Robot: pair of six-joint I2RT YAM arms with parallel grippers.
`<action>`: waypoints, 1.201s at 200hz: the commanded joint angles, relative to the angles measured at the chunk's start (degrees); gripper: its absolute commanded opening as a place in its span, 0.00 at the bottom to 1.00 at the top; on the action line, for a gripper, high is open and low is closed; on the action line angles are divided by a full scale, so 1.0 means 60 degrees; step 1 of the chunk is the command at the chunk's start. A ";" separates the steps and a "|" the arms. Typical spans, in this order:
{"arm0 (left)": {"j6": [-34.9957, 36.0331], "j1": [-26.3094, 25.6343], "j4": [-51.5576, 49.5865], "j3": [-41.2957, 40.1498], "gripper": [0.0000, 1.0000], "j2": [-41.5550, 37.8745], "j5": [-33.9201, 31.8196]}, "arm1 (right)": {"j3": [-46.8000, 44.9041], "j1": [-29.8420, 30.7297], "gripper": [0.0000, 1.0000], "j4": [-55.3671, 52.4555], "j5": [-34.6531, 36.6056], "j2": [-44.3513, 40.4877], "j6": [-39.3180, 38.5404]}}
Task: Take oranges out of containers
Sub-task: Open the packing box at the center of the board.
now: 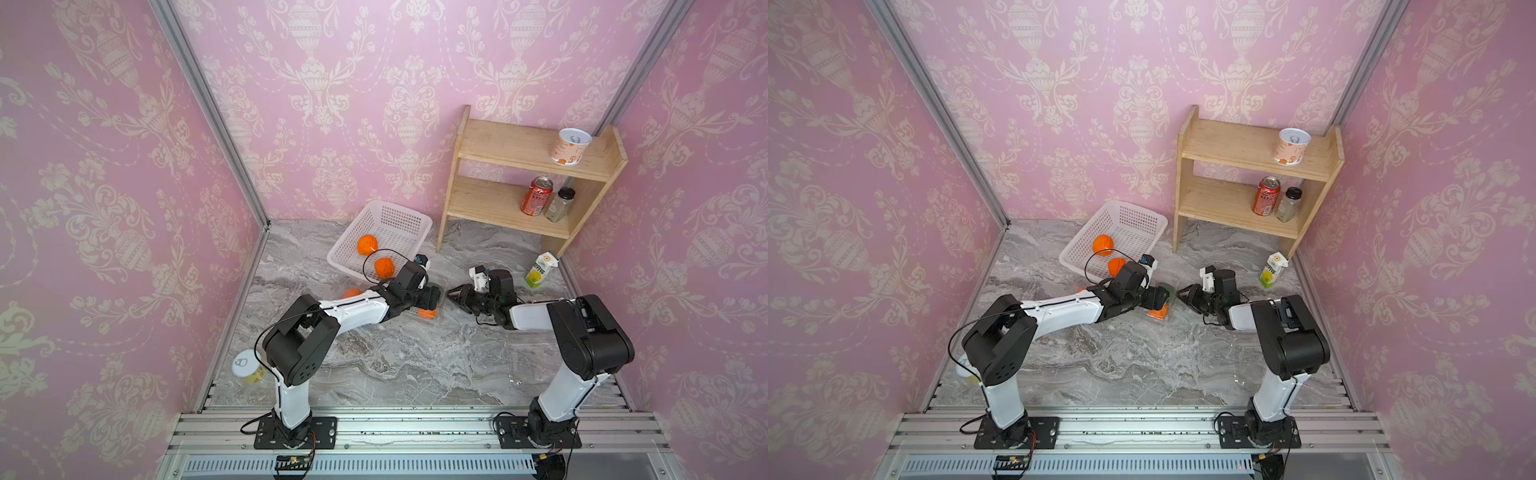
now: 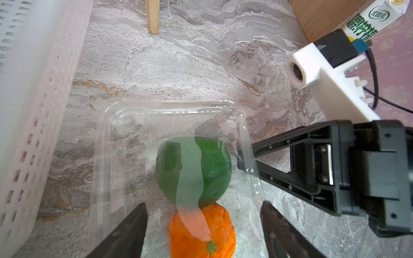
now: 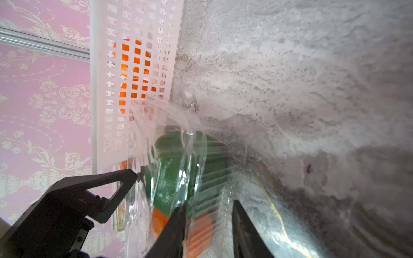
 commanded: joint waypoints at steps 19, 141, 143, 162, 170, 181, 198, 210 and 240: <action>-0.0128 -0.0029 -0.0571 0.0237 0.80 0.0187 0.0210 | 0.0281 0.0217 0.23 -0.0395 0.0125 0.0191 -0.0110; 0.0137 -0.0073 -0.1570 0.1038 0.80 0.0188 -0.0199 | 0.0820 0.0289 0.00 -0.1770 0.0334 -0.0198 -0.0784; 0.0148 -0.0084 -0.1606 0.1073 0.80 0.0188 -0.0222 | 0.0814 0.0297 0.00 -0.1813 0.0345 -0.0220 -0.0803; 0.0319 -0.0180 -0.2126 0.1379 0.79 0.0122 -0.0694 | 0.0809 0.0304 0.00 -0.2163 0.0420 -0.0500 -0.0961; 0.0432 -0.0256 -0.2409 0.1535 0.79 0.0102 -0.0992 | 0.0826 0.0305 0.00 -0.2296 0.0444 -0.0596 -0.1016; 0.0629 -0.0369 -0.2840 0.1759 0.78 0.0061 -0.1366 | 0.0842 0.0304 0.00 -0.2522 0.0466 -0.0752 -0.1071; 0.0907 -0.0565 -0.3439 0.2042 0.78 -0.0020 -0.1977 | 0.0813 0.0308 0.00 -0.2756 0.0522 -0.1020 -0.1169; 0.1033 -0.0683 -0.3661 0.2078 0.78 -0.0152 -0.2290 | 0.0813 0.0304 0.00 -0.3021 0.0665 -0.1202 -0.1247; 0.1010 -0.0914 -0.3688 0.1914 0.77 -0.0553 -0.2422 | 0.0719 0.0312 0.00 -0.3287 0.0806 -0.1635 -0.1258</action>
